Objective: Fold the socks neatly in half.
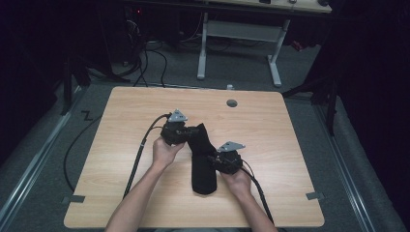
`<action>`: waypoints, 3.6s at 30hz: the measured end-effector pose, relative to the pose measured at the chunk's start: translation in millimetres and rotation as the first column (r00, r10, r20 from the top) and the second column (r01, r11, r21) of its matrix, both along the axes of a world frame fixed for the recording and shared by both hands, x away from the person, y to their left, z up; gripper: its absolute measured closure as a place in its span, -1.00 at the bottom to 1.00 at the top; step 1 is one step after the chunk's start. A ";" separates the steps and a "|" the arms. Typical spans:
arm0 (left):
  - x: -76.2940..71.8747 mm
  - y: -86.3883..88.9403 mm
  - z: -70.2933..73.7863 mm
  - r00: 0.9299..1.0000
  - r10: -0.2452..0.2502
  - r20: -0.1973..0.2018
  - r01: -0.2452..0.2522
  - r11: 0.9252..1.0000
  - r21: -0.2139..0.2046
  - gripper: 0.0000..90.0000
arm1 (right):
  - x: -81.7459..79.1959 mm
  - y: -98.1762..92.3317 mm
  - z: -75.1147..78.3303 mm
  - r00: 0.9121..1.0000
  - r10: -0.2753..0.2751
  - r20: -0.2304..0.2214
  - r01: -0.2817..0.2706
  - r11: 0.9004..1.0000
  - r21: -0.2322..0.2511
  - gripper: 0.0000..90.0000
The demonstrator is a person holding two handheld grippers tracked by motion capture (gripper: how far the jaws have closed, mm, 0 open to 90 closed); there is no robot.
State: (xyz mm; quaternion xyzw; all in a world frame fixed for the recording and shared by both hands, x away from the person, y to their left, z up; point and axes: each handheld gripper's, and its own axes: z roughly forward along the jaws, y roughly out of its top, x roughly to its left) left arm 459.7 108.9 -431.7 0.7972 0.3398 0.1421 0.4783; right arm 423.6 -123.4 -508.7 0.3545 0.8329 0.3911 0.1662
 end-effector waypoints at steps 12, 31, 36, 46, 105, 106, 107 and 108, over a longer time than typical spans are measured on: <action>-31.5 -5.5 2.2 0.996 -0.082 0.035 0.082 0.997 0.004 0.77 | 9.7 3.5 0.4 0.999 -0.041 0.013 0.042 0.999 -0.015 0.46; -22.3 -2.1 -15.6 1.000 -0.015 0.000 0.015 0.999 -0.043 0.77 | -24.8 -4.9 16.6 0.993 0.112 -0.046 -0.111 0.993 0.037 0.28; -20.2 -2.7 -17.1 1.000 0.003 -0.001 -0.003 0.998 -0.056 0.77 | -23.1 9.2 6.7 0.992 0.106 -0.069 -0.108 0.994 -0.024 0.34; -21.5 -9.0 -13.5 1.000 0.004 0.018 -0.005 1.000 0.007 0.76 | -6.8 23.5 1.1 0.999 0.050 0.008 -0.049 0.998 -0.024 0.40; -40.6 -21.4 -52.4 0.999 0.010 -0.049 -0.006 0.996 0.086 0.34 | -25.0 14.6 1.5 0.996 0.086 -0.011 -0.087 0.996 -0.015 0.28; -40.6 -21.4 -52.4 0.999 0.010 -0.049 -0.006 0.996 0.086 0.30 | -25.0 14.6 1.5 0.996 0.086 -0.011 -0.087 0.996 -0.015 0.28; -42.0 -21.2 -50.8 0.999 0.008 -0.048 -0.005 0.997 0.077 0.25 | -25.0 14.6 1.7 0.996 0.086 -0.013 -0.086 0.996 -0.015 0.28; -43.6 -20.5 -48.5 0.999 0.006 -0.043 -0.003 0.998 0.064 0.21 | -24.9 14.7 1.7 0.996 0.086 -0.013 -0.086 0.996 -0.015 0.28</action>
